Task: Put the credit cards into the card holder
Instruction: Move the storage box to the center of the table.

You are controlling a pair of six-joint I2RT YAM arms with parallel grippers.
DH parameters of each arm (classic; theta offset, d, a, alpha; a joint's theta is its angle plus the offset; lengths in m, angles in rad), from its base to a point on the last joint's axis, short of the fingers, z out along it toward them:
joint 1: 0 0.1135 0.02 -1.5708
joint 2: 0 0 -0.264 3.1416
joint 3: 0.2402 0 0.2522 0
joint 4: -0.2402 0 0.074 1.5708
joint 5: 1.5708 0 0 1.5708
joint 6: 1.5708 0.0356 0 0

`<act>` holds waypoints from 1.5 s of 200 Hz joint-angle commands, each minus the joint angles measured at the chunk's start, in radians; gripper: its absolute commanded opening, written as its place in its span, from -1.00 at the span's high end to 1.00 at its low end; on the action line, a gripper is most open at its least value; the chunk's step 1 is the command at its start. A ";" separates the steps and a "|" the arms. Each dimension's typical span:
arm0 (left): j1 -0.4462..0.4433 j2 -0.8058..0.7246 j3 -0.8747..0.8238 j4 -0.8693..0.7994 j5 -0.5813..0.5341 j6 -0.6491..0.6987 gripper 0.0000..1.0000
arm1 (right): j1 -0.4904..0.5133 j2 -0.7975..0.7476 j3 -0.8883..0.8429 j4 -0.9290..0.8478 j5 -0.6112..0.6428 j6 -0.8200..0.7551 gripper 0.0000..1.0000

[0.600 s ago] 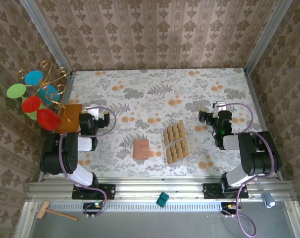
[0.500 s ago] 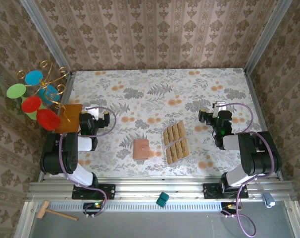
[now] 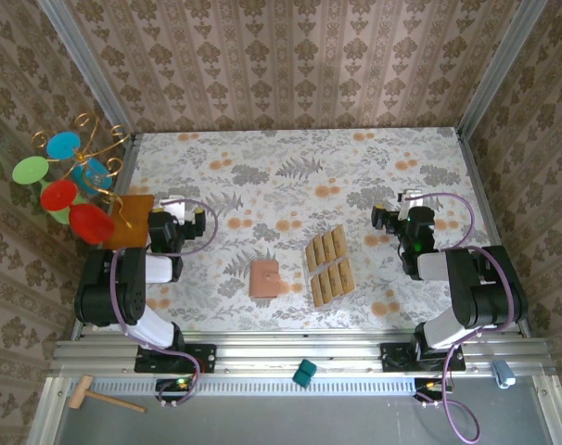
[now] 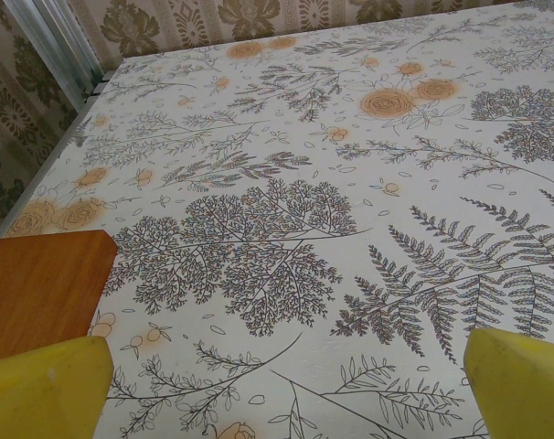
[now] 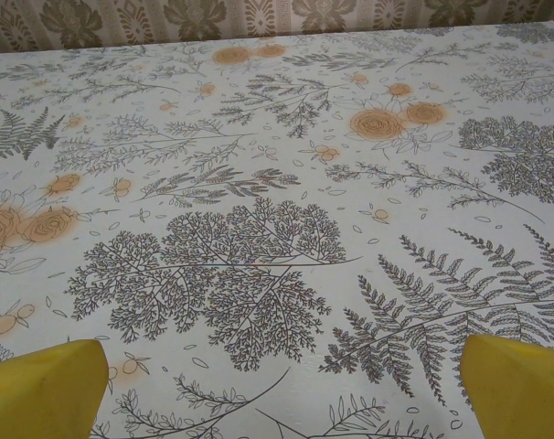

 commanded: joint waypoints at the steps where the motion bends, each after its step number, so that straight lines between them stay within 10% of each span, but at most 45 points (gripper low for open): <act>1: 0.005 0.001 0.022 -0.012 -0.003 -0.021 -1.00 | -0.002 0.000 0.023 -0.008 -0.010 -0.013 -1.00; 100: 0.004 -0.013 0.014 -0.004 -0.002 -0.016 -1.00 | -0.001 -0.038 0.018 -0.022 0.047 0.009 -1.00; 150: -0.006 -0.143 0.131 -0.317 -0.072 -0.032 -1.00 | -0.001 -0.288 0.168 -0.504 0.193 0.123 -1.00; 182: -0.022 -0.236 0.222 -0.544 -0.137 -0.116 -1.00 | -0.007 -0.369 0.365 -0.955 0.317 0.478 -1.00; 221: -0.119 -0.334 0.370 -0.893 -0.190 -0.301 -1.00 | 0.002 -0.422 0.455 -1.115 -0.066 0.447 -0.86; 300: -0.425 -0.427 0.381 -1.146 -0.160 -0.474 -1.00 | 0.416 -0.660 0.411 -1.651 0.043 0.504 -0.78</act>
